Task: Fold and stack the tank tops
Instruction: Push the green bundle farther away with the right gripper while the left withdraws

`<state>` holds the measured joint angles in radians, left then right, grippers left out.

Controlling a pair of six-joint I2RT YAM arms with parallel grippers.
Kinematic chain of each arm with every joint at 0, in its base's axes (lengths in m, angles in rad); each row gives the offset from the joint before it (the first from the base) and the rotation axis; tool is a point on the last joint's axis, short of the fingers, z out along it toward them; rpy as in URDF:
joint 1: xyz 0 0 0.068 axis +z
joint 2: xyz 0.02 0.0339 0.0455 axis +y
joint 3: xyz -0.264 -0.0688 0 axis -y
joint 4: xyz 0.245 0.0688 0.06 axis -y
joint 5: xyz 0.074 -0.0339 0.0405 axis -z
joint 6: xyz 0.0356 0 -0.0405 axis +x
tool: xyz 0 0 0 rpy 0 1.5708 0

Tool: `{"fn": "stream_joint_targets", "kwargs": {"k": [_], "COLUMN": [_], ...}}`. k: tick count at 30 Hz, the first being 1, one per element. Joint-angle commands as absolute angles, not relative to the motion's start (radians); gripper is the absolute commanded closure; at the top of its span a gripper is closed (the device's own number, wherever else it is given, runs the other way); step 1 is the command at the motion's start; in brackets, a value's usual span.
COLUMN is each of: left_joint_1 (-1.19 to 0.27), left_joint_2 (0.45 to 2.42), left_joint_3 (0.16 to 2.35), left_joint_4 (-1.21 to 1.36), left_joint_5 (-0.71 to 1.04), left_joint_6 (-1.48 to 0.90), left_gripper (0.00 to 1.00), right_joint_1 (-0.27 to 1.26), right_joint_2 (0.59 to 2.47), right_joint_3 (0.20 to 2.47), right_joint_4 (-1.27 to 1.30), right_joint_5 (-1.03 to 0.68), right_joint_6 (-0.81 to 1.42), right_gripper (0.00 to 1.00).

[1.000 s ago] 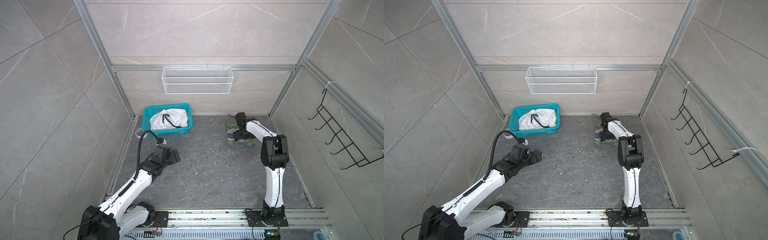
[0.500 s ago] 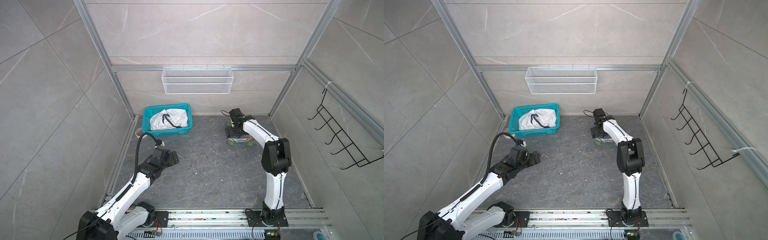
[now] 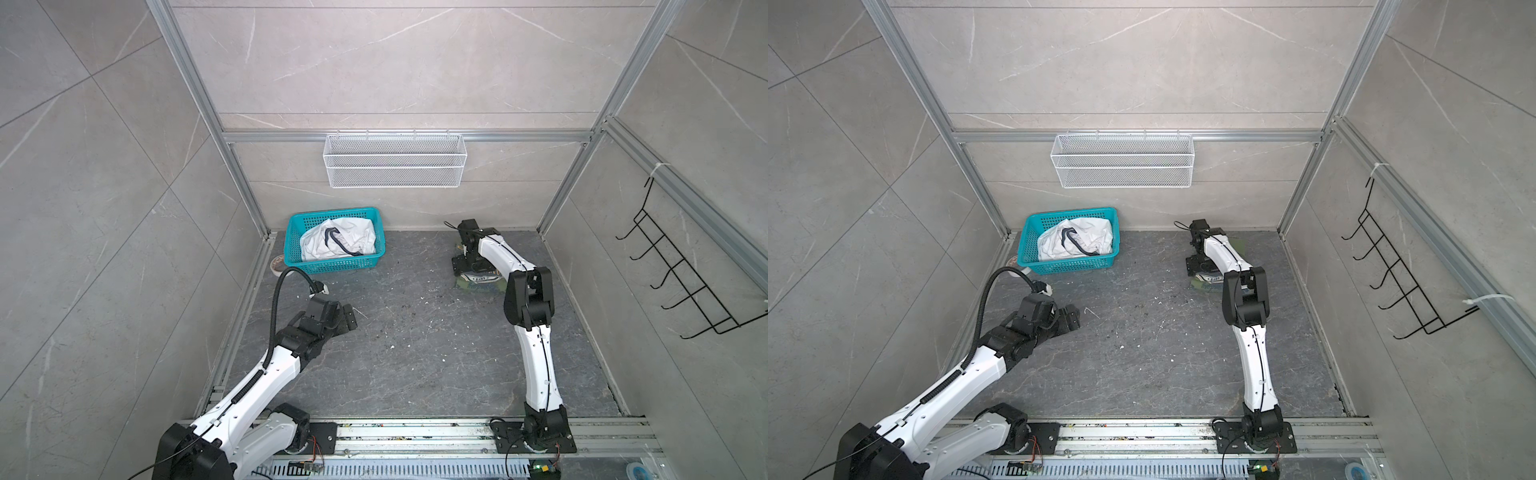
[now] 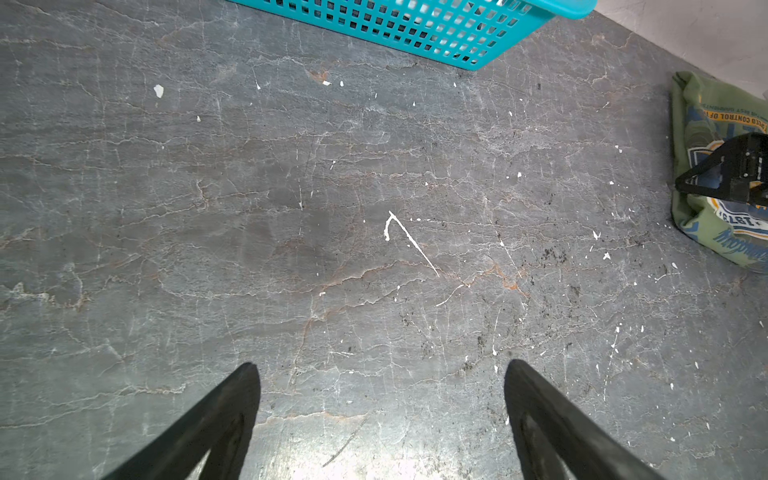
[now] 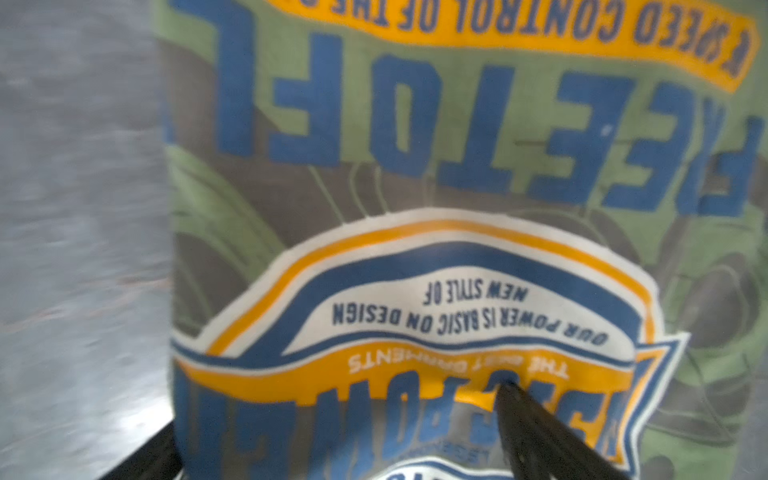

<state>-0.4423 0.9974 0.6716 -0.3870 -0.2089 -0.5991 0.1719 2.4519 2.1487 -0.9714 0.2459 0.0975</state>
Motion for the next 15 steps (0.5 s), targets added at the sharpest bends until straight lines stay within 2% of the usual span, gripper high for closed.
{"fn": "stream_joint_targets", "kwargs": {"k": [1,10,15], "left_joint_1": [-0.437,-0.436,-0.435], "left_joint_2": [0.973,1.033,1.084], "left_joint_3": [0.661,0.711,0.795], "left_joint_4": [-0.405,-0.417,-0.437], "left_joint_5": [-0.233,-0.218,-0.202], "left_joint_6": [-0.584,-0.567,-0.544], "left_gripper": [0.06,0.06,0.06], "right_joint_1": [0.125,0.096,0.132], "right_joint_2": [2.486,2.42,2.347], "right_joint_3": [2.174,2.225,2.107], "right_joint_4": [-1.049,-1.07,-1.029], "right_joint_5": [0.273,0.219,0.187], "right_joint_6": [0.117,0.099,0.11], "right_gripper": [0.0,0.01,0.01]}}
